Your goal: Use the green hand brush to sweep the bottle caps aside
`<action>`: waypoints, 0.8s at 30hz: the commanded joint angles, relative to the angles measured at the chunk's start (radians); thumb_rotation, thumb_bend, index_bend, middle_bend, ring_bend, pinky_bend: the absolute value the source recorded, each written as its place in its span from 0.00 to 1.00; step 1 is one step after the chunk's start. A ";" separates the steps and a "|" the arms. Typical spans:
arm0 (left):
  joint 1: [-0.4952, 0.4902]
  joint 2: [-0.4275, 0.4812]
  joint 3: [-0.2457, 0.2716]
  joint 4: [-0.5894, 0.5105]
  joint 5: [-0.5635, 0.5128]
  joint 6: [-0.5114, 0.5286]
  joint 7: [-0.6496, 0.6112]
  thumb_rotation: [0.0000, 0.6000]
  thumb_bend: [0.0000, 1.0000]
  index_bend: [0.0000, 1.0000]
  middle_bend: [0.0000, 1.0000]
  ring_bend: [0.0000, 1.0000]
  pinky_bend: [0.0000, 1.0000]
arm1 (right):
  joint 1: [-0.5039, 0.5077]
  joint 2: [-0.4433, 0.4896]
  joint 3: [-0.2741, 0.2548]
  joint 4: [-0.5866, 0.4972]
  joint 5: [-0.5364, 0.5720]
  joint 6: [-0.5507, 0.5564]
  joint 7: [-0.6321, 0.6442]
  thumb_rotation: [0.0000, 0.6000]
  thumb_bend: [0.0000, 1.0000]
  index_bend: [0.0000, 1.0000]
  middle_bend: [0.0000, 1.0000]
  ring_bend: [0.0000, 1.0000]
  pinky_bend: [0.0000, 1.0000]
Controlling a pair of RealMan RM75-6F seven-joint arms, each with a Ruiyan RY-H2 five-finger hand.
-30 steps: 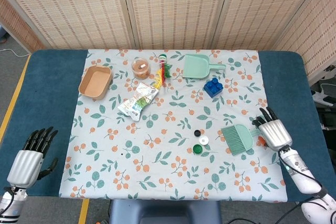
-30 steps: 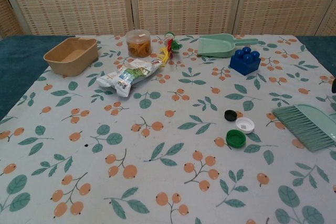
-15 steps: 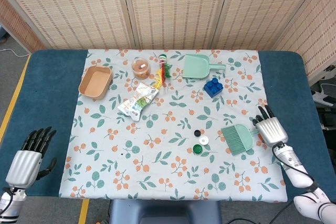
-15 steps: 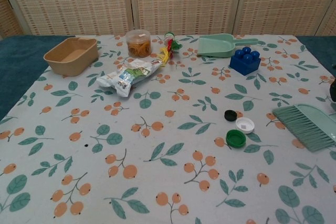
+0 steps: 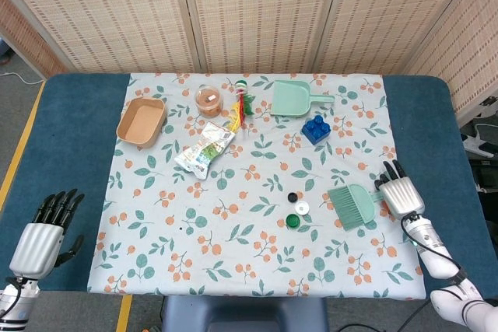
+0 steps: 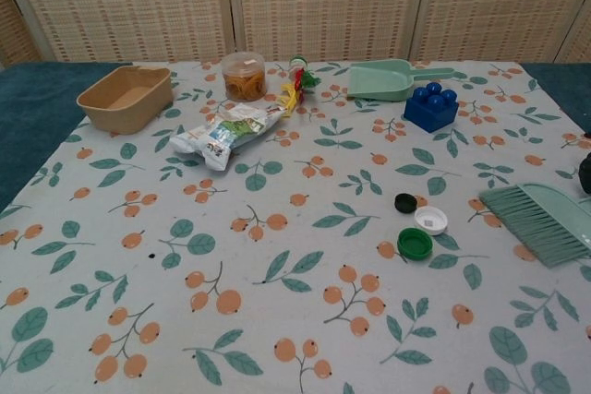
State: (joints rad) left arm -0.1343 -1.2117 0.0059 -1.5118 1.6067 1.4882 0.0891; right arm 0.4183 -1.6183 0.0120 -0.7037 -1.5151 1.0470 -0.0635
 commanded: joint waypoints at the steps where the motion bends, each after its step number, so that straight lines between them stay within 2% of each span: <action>1: 0.000 0.001 0.000 0.000 -0.004 -0.003 0.000 1.00 0.38 0.00 0.00 0.00 0.07 | -0.004 -0.014 0.002 0.017 0.005 0.007 0.003 1.00 0.25 0.43 0.33 0.06 0.00; 16: 0.000 0.003 0.000 -0.006 -0.008 -0.007 0.003 1.00 0.39 0.00 0.00 0.00 0.07 | -0.005 -0.031 0.000 0.031 0.009 0.015 0.001 1.00 0.25 0.47 0.36 0.09 0.00; 24: -0.001 0.003 -0.001 -0.005 -0.010 -0.010 0.003 1.00 0.39 0.00 0.00 0.00 0.07 | -0.008 -0.039 -0.006 0.030 0.010 0.013 -0.014 1.00 0.26 0.53 0.45 0.20 0.00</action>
State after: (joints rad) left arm -0.1352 -1.2085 0.0054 -1.5173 1.5964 1.4785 0.0922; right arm 0.4108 -1.6571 0.0066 -0.6740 -1.5052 1.0606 -0.0769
